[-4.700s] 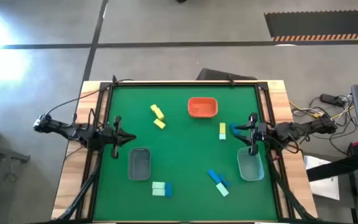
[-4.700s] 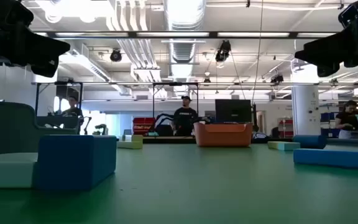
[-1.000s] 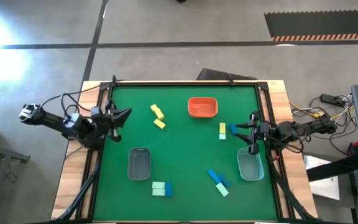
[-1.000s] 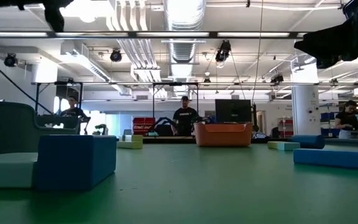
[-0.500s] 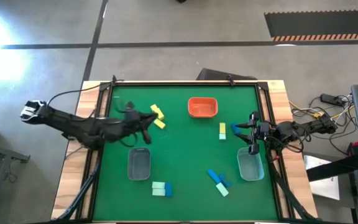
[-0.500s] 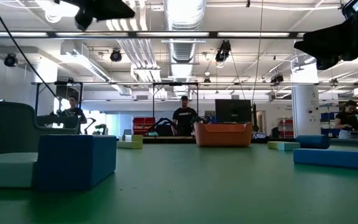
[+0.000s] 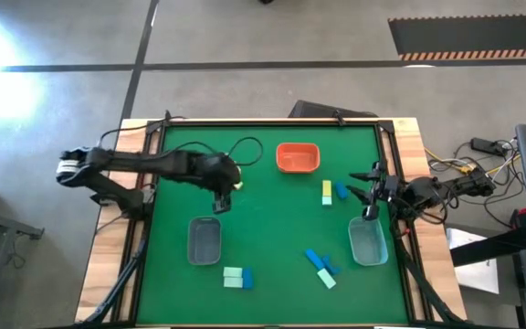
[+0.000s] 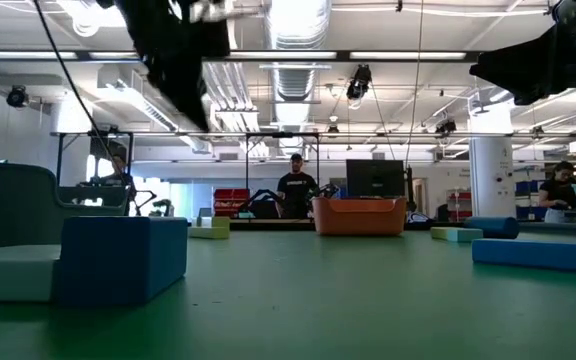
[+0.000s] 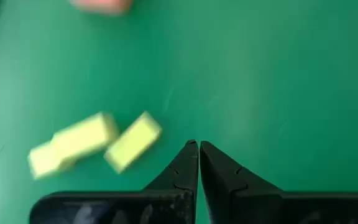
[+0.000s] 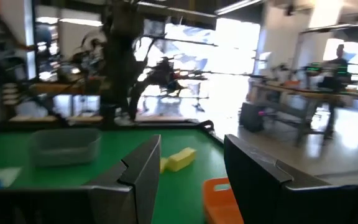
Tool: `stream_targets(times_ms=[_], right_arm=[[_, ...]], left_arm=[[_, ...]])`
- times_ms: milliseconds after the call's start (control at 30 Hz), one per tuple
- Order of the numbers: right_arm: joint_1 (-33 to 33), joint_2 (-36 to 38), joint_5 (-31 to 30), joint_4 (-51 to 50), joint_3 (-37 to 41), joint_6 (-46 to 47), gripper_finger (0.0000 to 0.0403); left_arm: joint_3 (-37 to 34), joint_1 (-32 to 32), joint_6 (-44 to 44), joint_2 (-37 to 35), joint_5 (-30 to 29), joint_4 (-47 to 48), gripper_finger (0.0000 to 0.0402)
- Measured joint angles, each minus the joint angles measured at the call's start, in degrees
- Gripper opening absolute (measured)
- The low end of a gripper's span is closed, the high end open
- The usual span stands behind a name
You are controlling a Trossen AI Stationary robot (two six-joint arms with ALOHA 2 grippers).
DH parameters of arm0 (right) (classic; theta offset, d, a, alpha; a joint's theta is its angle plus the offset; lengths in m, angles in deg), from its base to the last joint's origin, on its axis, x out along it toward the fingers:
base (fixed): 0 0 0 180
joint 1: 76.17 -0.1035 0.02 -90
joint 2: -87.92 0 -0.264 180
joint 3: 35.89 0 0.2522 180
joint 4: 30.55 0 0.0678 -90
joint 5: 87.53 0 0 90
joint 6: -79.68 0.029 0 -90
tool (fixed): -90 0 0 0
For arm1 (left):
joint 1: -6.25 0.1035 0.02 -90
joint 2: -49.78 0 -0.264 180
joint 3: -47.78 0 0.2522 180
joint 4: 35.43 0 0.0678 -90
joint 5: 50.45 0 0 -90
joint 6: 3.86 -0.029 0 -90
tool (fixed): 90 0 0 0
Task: Sort & place blocks by color
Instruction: Put the light green block into the gray bin
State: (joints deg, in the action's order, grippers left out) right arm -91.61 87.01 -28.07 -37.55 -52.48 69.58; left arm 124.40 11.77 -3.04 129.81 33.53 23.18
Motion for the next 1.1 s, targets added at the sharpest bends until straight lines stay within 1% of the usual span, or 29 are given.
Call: stream_targets(times_ms=[100,267,433,533,633,733,967,1100], right_arm=[[-0.02,0.0,-1.61,1.18,0.0,-0.06,0.0164],[-0.02,0.0,-1.62,1.38,0.0,-0.91,0.0164],[-0.02,0.0,-1.62,1.34,0.0,0.07,0.0164],[-0.02,0.0,-1.62,1.31,0.0,0.05,0.0164],[-0.02,0.0,-1.62,1.29,0.0,1.15,0.0164],[-0.02,0.0,-1.61,1.27,0.0,1.62,0.0164],[-0.02,0.0,-1.62,1.26,0.0,1.56,0.0164],[-0.02,0.0,-1.61,1.25,0.0,1.56,0.0164]], left_arm=[[1.99,2.11,-7.05,4.33,0.05,4.92,0.0],[3.03,4.58,-16.21,10.45,0.55,5.62,0.0],[3.89,6.86,-22.2,14.61,0.59,5.15,0.0],[3.88,8.74,-25.69,16.44,2.29,5.1,0.0],[3.9,9.98,-28.18,17.35,2.55,5.08,0.0009],[3.88,10.3,-29.89,17.63,2.58,4.83,0.0036],[3.53,10.23,-32.27,18.32,2.58,1.77,0.0129],[3.51,10.23,-32.76,19.09,2.58,-1.26,0.017]])
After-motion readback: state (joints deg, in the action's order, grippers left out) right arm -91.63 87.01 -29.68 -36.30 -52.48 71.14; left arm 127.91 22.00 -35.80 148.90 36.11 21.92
